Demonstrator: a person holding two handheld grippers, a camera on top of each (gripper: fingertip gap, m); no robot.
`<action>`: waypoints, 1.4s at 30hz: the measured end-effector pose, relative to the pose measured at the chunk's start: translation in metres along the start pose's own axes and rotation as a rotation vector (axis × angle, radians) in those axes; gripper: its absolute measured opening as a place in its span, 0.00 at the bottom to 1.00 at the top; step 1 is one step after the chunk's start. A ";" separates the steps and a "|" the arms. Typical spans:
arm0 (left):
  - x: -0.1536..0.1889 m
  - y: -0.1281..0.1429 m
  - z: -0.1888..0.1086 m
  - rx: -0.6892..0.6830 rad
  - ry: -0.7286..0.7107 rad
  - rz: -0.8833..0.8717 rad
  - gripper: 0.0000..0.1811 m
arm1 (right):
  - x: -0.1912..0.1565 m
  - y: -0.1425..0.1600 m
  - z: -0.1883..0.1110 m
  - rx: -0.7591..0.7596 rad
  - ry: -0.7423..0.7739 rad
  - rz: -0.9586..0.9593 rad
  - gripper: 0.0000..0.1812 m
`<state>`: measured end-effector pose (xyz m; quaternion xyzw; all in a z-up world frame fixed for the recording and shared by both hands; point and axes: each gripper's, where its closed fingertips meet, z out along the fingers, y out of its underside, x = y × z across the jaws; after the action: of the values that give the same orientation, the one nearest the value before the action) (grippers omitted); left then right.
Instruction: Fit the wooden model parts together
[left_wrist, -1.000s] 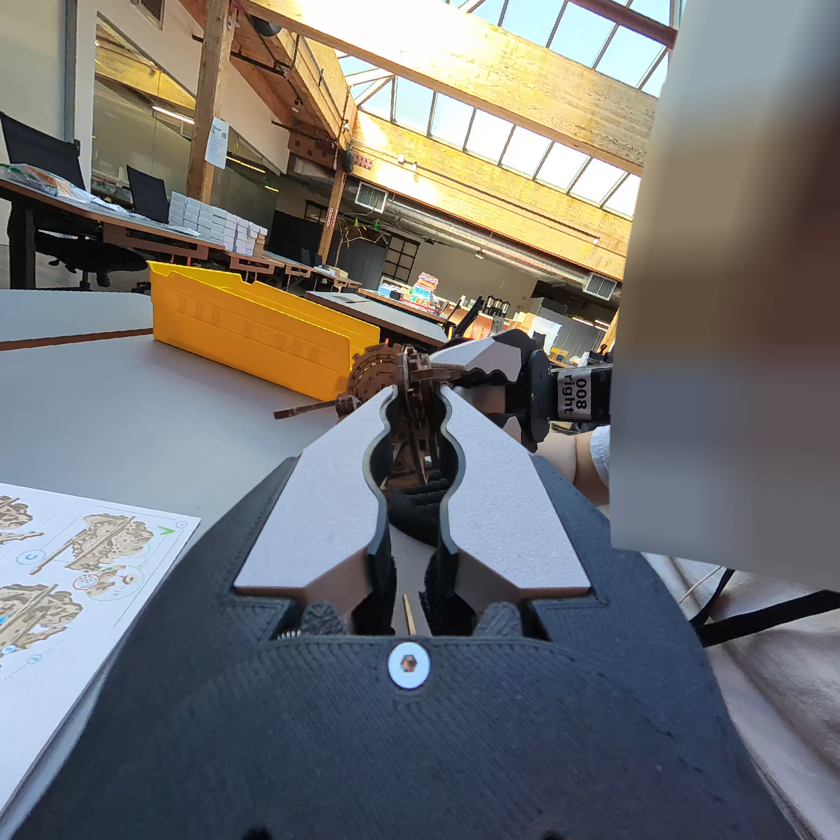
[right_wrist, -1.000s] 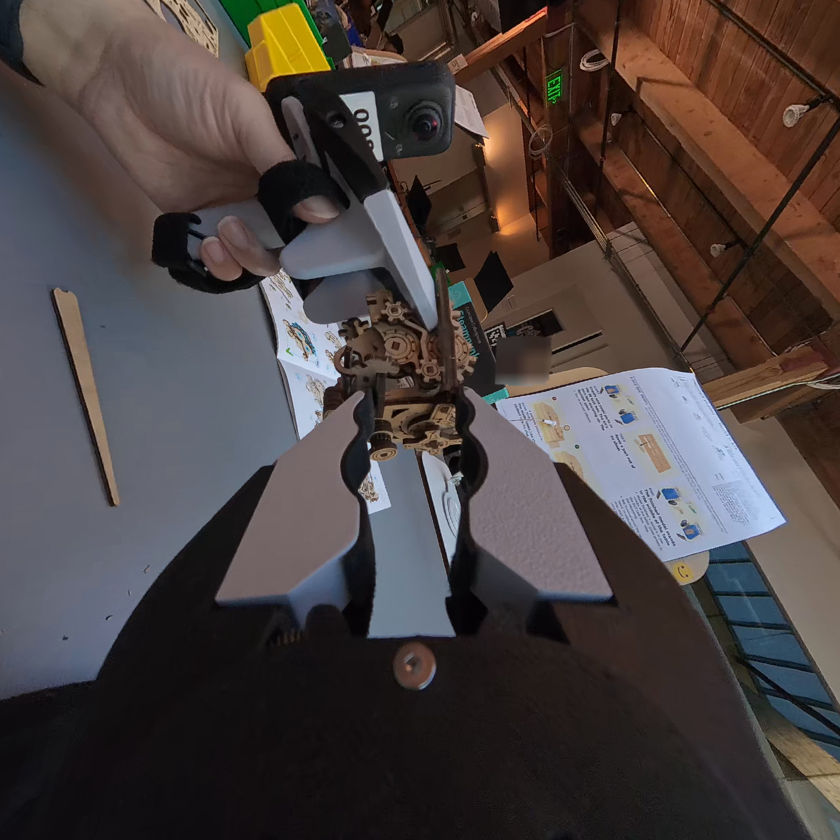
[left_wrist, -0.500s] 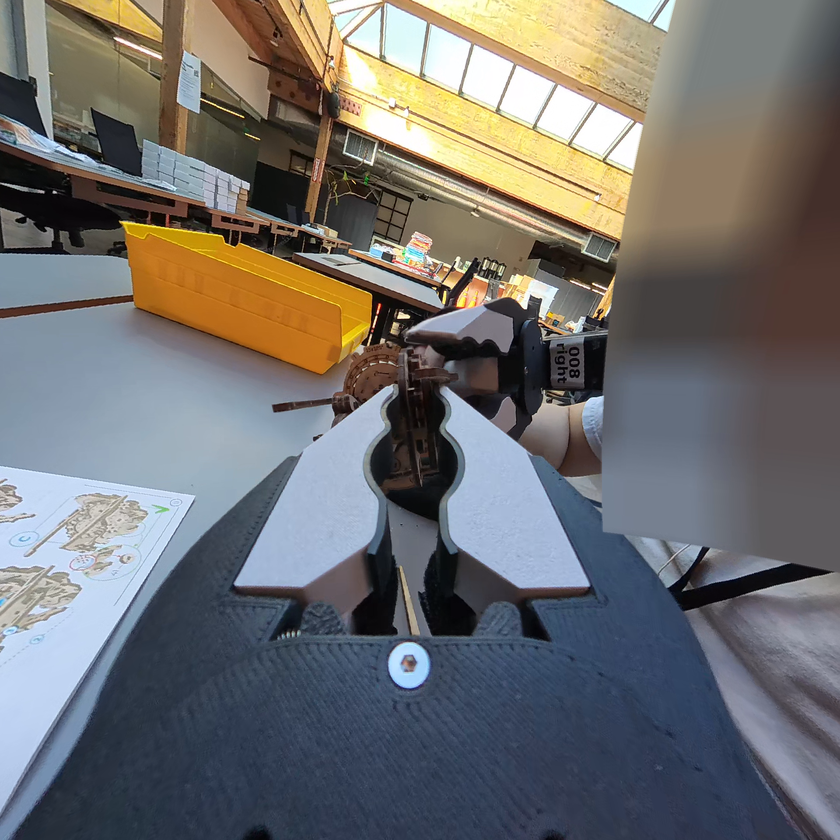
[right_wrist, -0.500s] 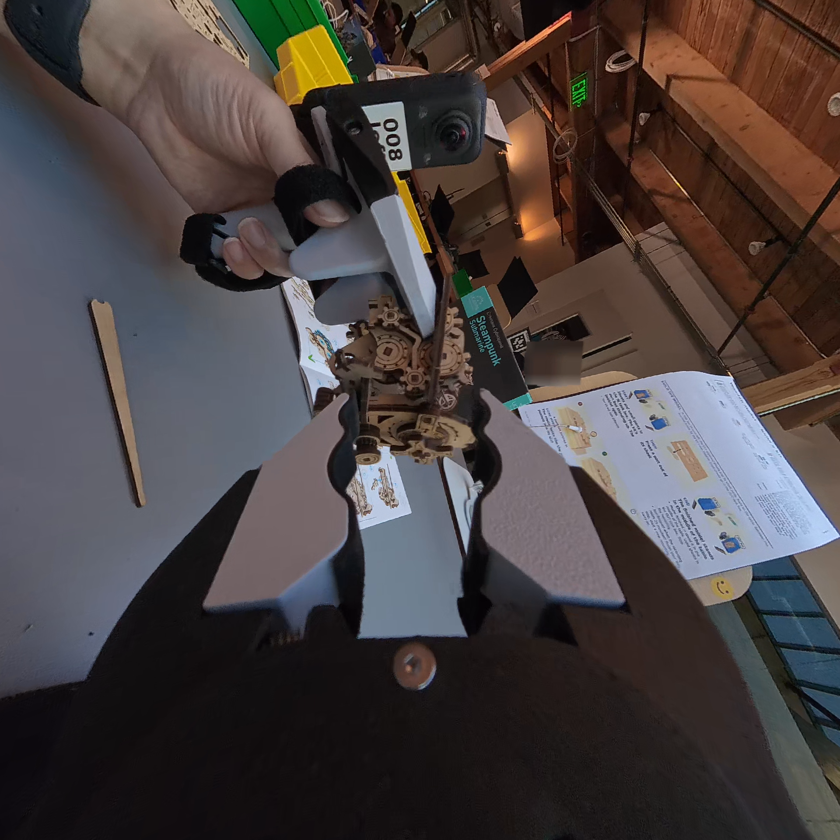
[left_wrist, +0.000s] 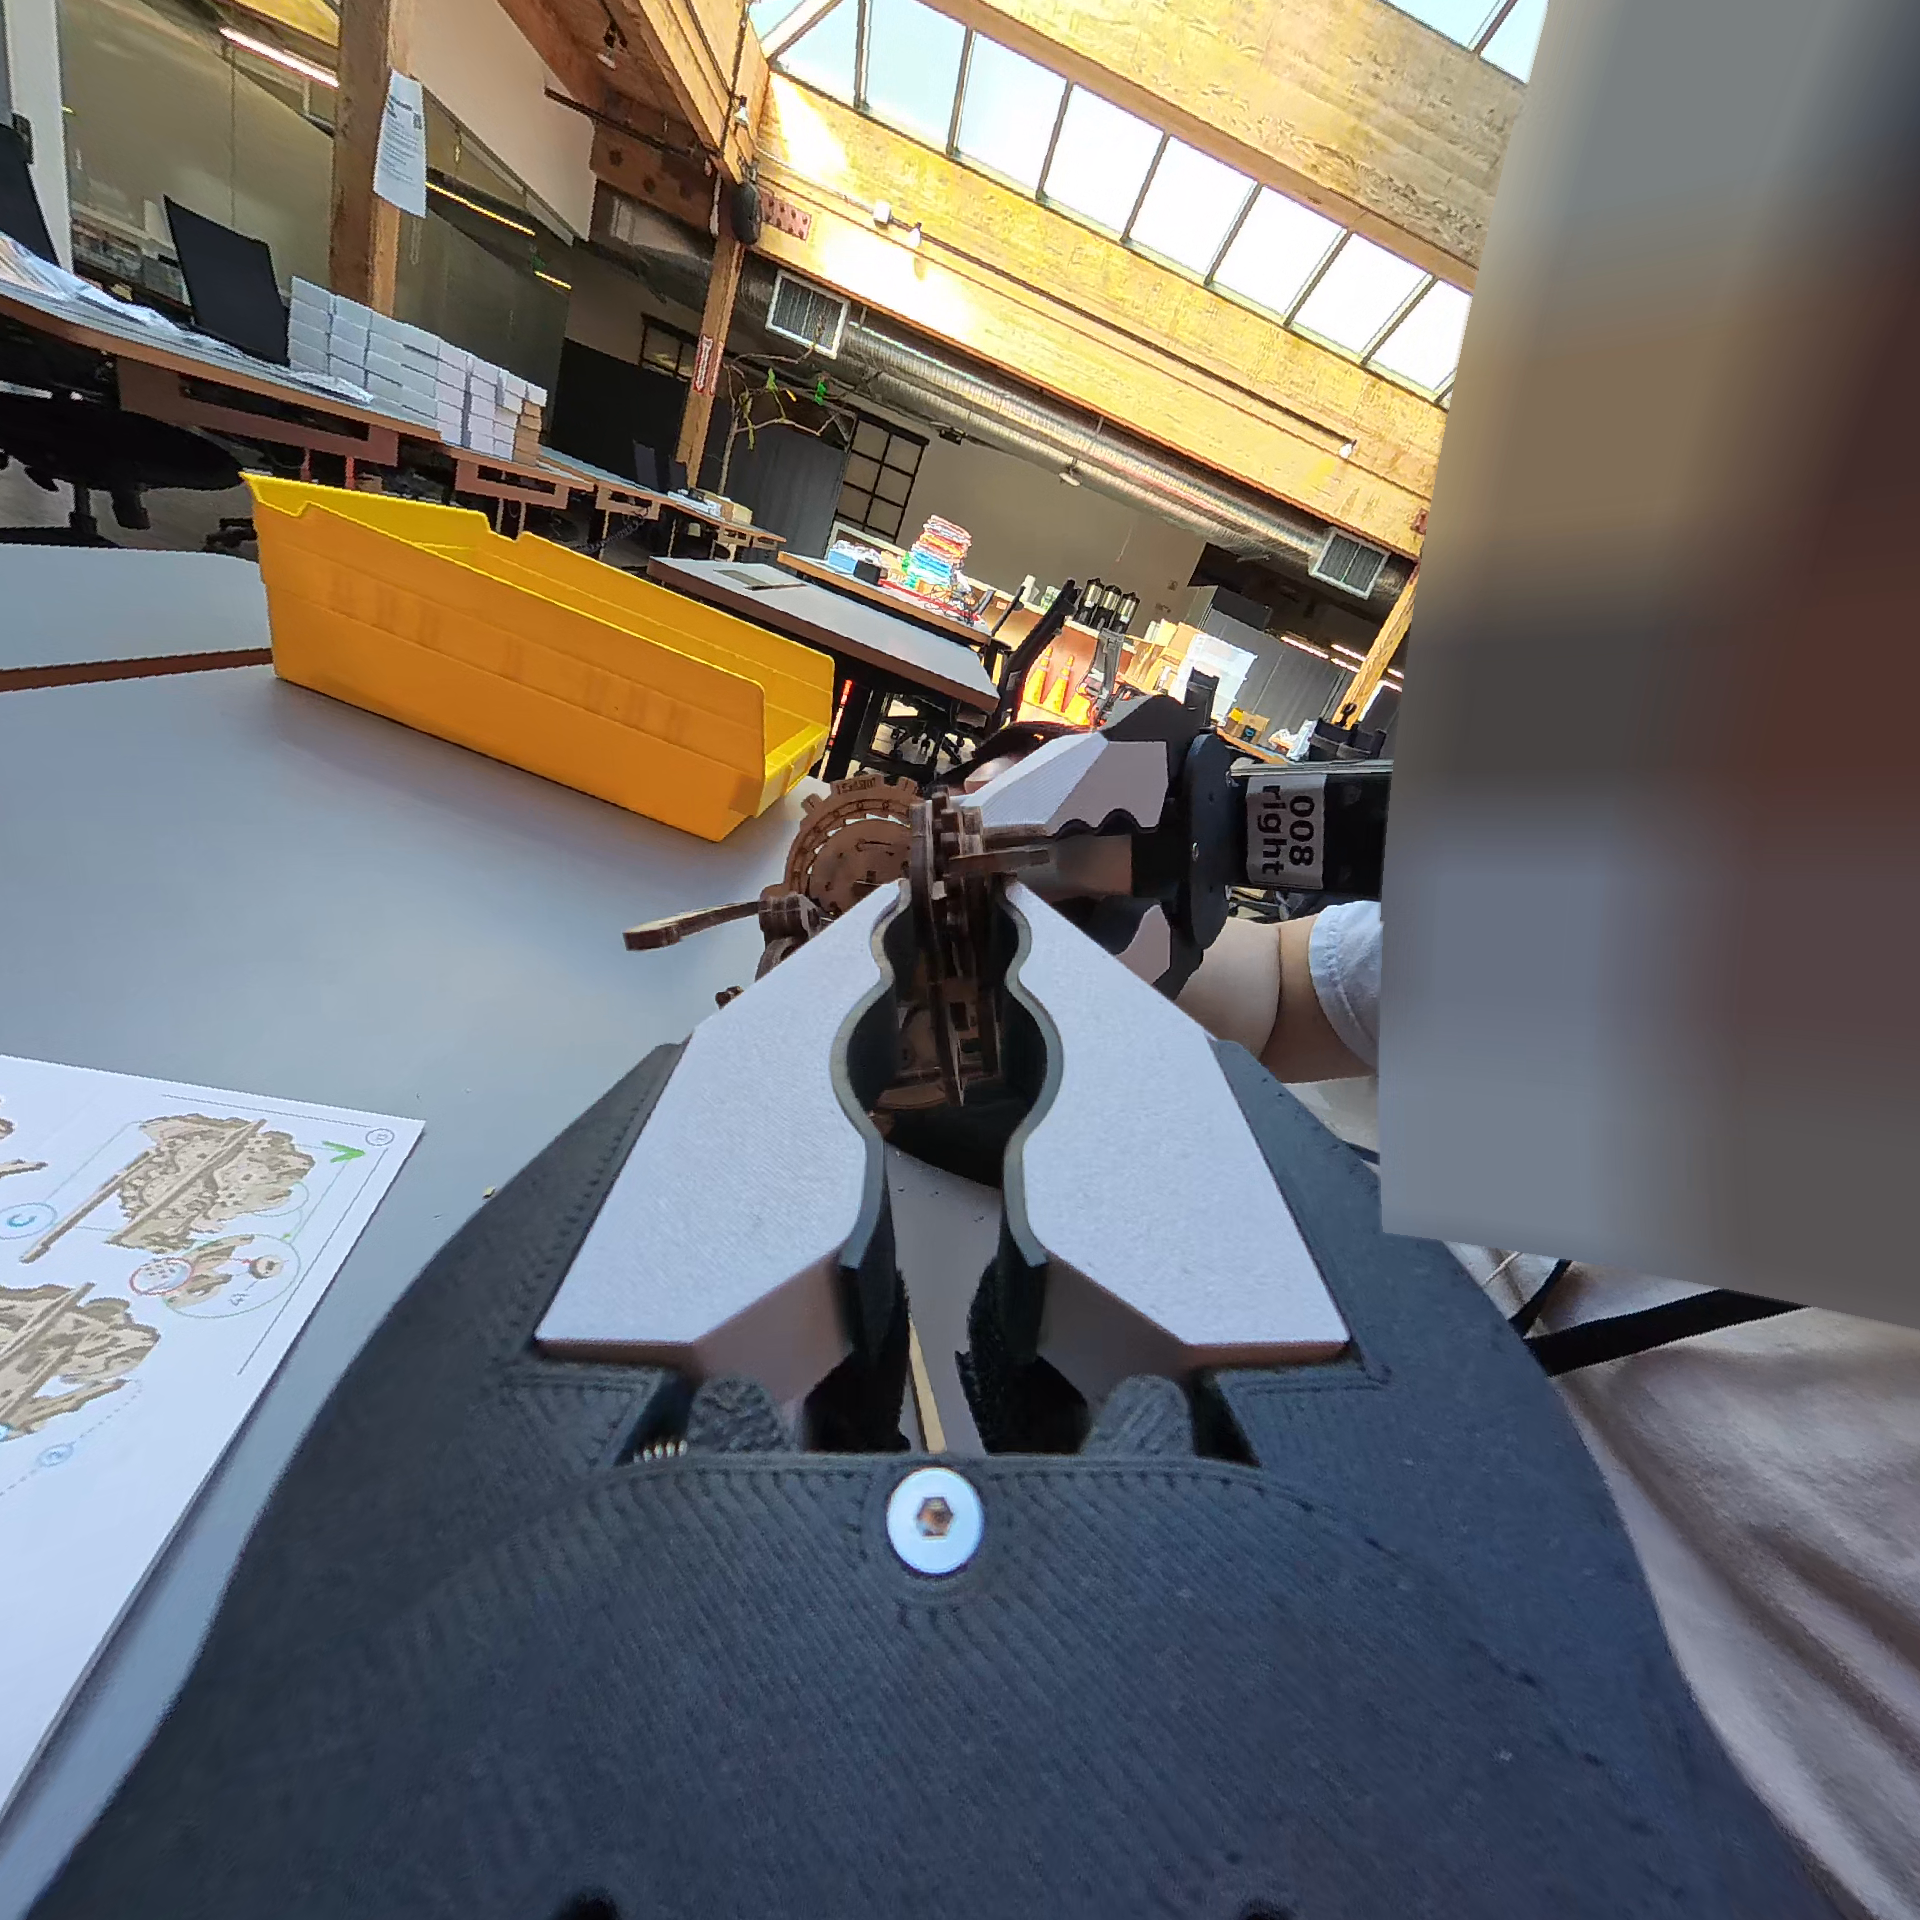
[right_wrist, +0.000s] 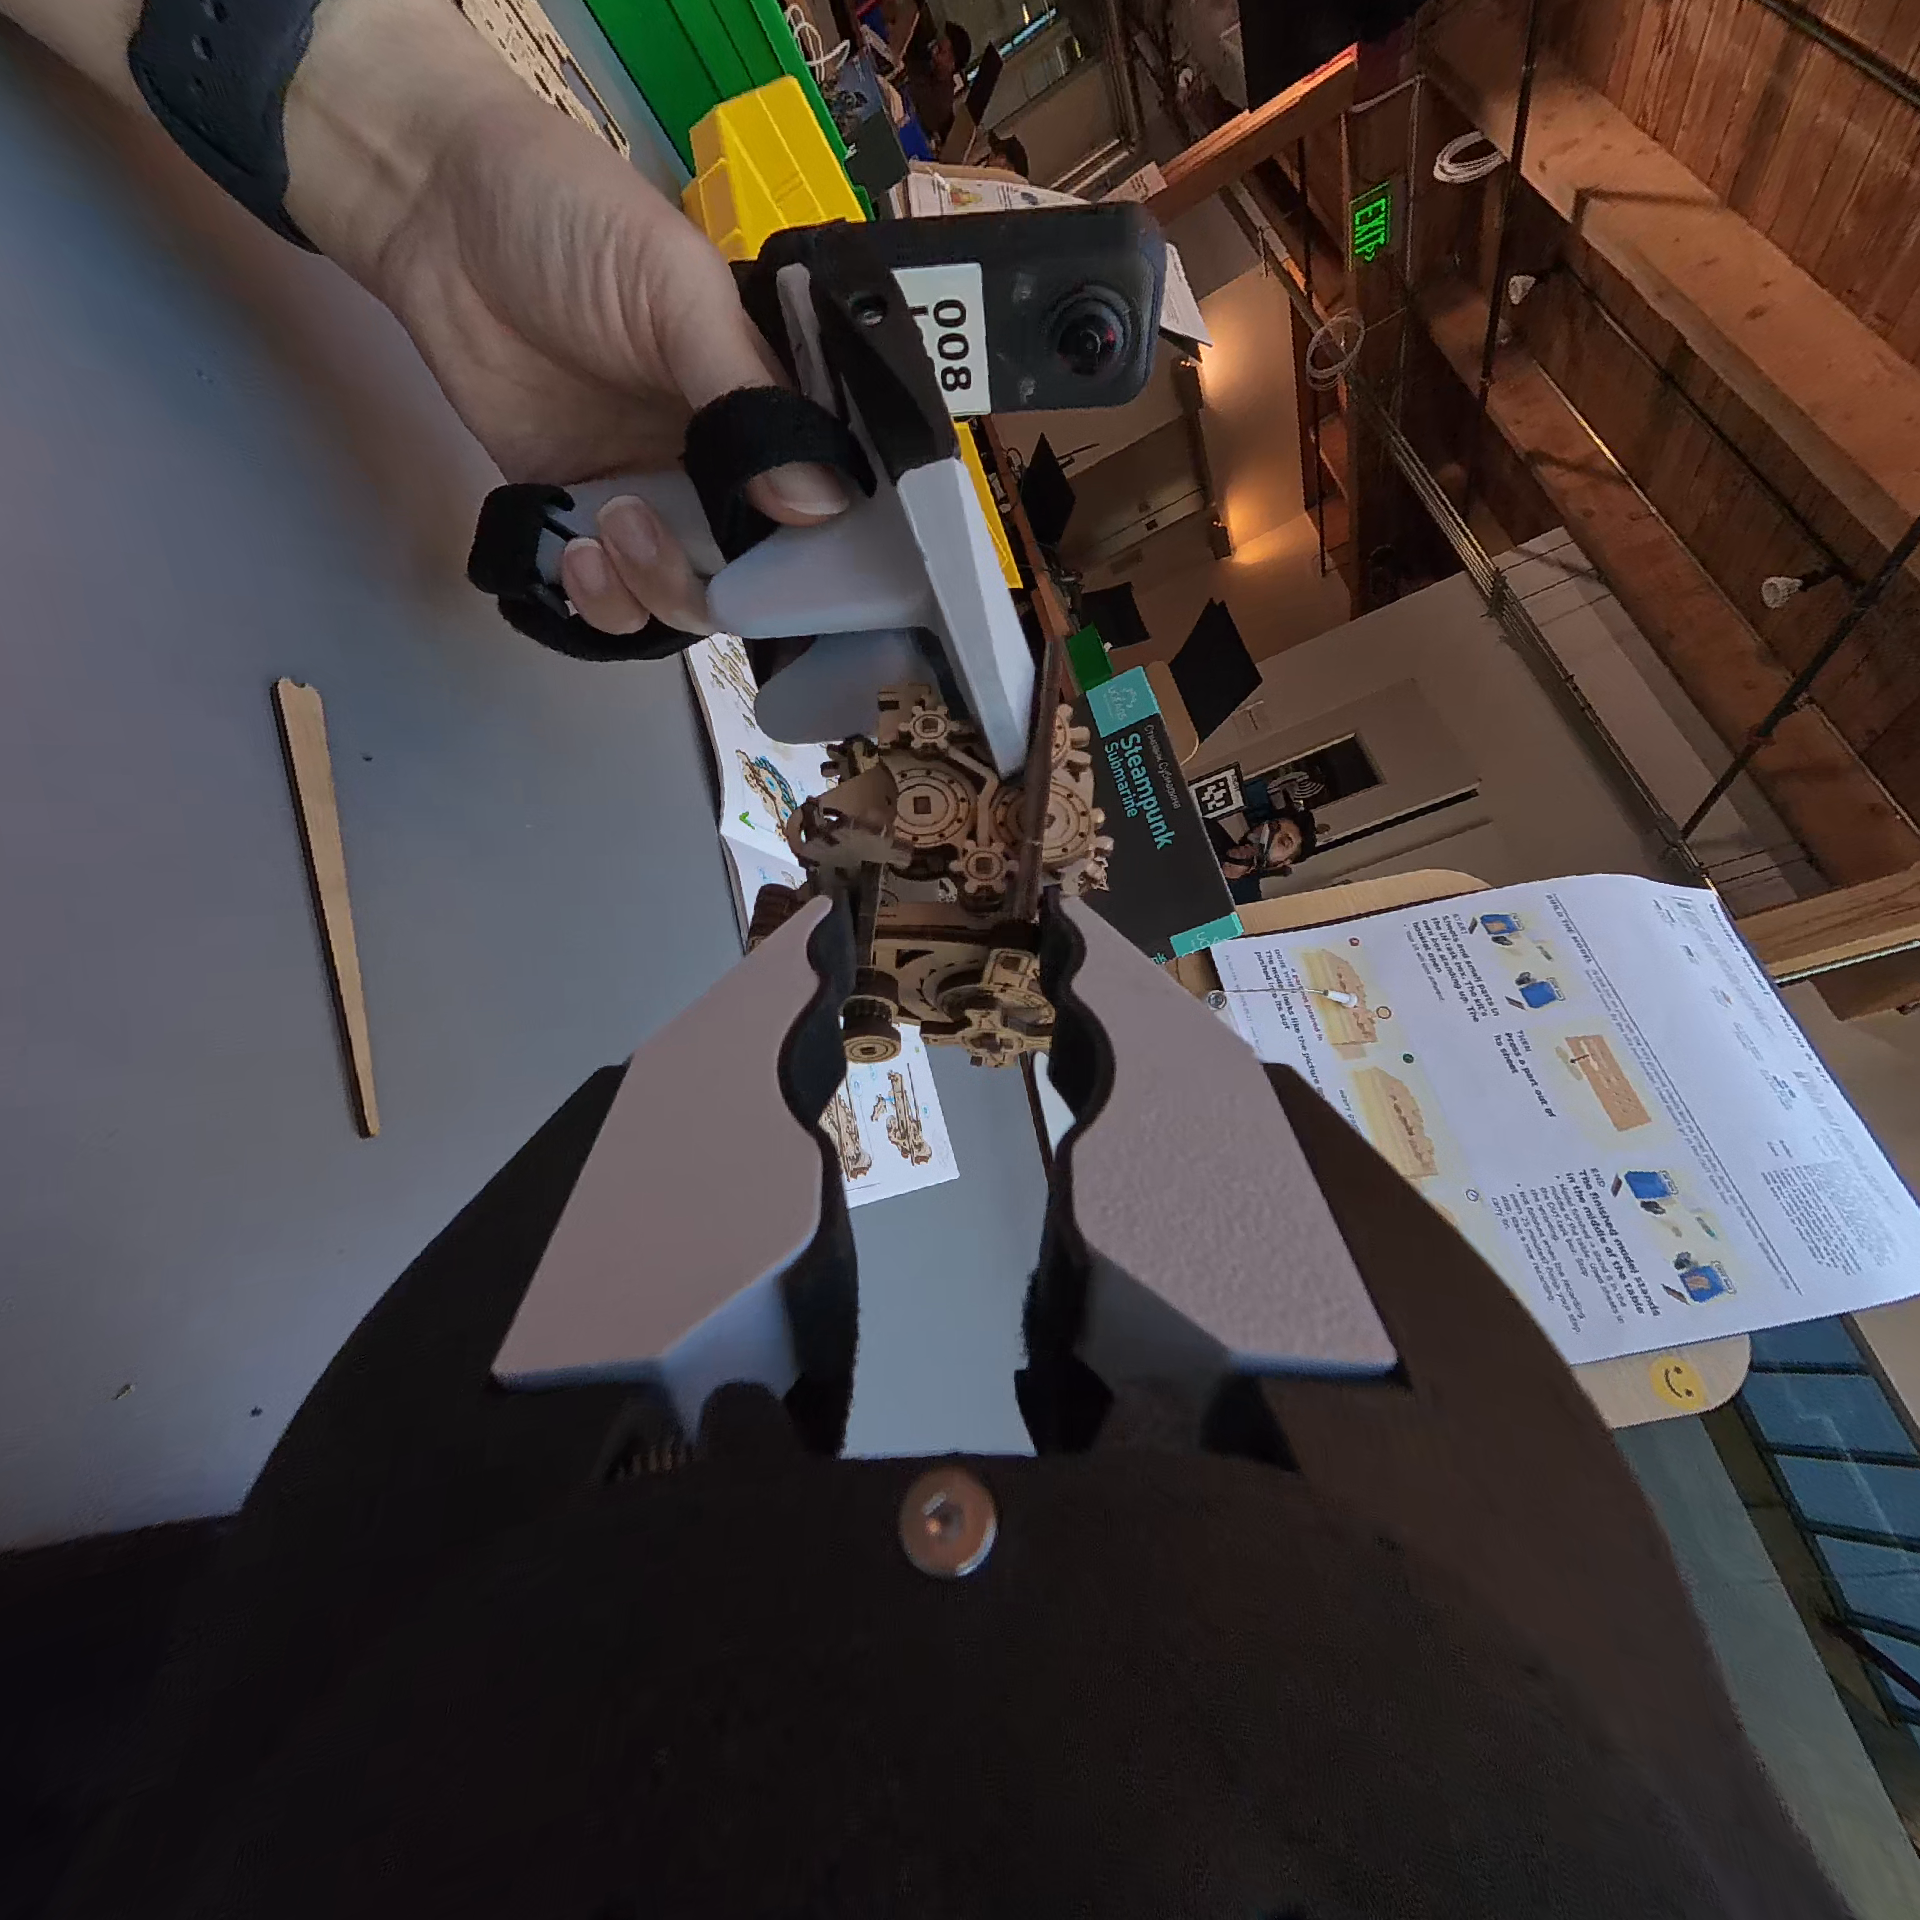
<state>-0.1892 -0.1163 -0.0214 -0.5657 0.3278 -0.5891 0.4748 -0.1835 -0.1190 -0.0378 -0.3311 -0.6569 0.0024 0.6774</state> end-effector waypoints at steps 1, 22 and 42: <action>-0.001 0.001 0.000 -0.007 -0.008 0.003 0.06 | -0.001 0.001 0.001 -0.007 -0.004 -0.005 0.18; -0.006 0.019 0.002 -0.128 -0.027 -0.038 0.06 | -0.014 0.002 0.011 -0.024 -0.067 0.015 0.32; -0.004 0.019 0.004 -0.107 -0.007 -0.061 0.06 | -0.013 0.004 0.006 -0.040 -0.113 0.026 0.29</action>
<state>-0.1822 -0.1185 -0.0399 -0.6020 0.3399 -0.5829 0.4270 -0.1892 -0.1185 -0.0520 -0.3526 -0.6896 0.0168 0.6323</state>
